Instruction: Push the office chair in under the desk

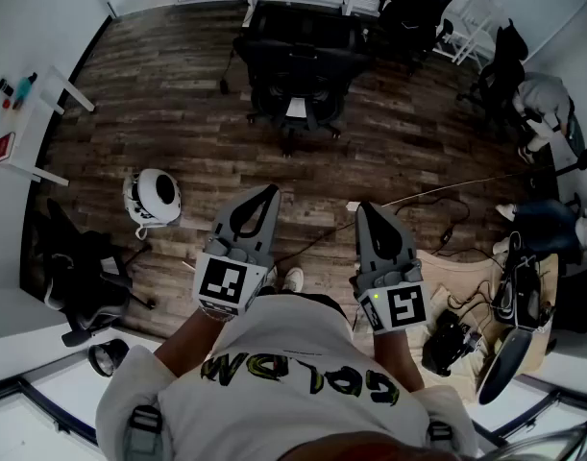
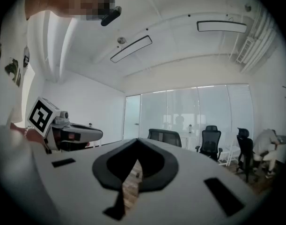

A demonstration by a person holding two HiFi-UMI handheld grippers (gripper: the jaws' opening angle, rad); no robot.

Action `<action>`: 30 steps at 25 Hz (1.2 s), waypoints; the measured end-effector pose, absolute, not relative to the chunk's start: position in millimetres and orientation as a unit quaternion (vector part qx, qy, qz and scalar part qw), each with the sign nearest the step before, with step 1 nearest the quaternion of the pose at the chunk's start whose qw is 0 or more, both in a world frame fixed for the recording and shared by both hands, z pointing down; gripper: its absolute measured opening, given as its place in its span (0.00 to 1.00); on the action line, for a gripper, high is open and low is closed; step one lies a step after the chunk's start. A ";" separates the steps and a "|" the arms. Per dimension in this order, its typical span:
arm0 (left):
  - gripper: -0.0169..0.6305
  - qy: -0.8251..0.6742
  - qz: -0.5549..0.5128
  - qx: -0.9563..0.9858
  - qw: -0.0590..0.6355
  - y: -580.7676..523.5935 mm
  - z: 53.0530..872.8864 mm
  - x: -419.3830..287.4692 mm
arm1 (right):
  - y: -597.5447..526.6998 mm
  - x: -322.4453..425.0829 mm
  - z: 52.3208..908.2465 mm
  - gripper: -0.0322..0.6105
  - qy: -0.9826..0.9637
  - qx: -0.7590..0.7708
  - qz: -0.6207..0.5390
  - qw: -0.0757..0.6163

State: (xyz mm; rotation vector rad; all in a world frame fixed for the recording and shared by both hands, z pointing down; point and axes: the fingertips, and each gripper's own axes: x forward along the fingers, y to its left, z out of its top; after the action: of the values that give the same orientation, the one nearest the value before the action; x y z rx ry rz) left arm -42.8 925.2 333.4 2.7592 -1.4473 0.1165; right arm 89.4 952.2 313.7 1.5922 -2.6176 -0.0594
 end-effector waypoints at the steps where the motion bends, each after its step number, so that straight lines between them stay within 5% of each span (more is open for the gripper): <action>1: 0.05 -0.466 0.039 0.884 0.014 924.5 335.3 -39.6 | 951.9 93.1 313.5 0.06 -0.854 0.519 -0.019 0.039; 16: 0.05 -0.477 0.047 0.877 0.022 894.4 352.0 -13.5 | 919.6 122.8 327.5 0.07 -0.857 0.514 -0.011 0.028; 30: 0.05 -0.480 0.050 0.876 0.015 750.8 357.7 -42.6 | 777.7 99.4 334.0 0.07 -0.855 0.518 -0.011 0.038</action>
State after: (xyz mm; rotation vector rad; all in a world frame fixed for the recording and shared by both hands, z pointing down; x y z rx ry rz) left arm -42.6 750.8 357.7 2.7255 -1.4930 0.1568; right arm 99.4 777.7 334.0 1.5882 -2.6221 -0.0349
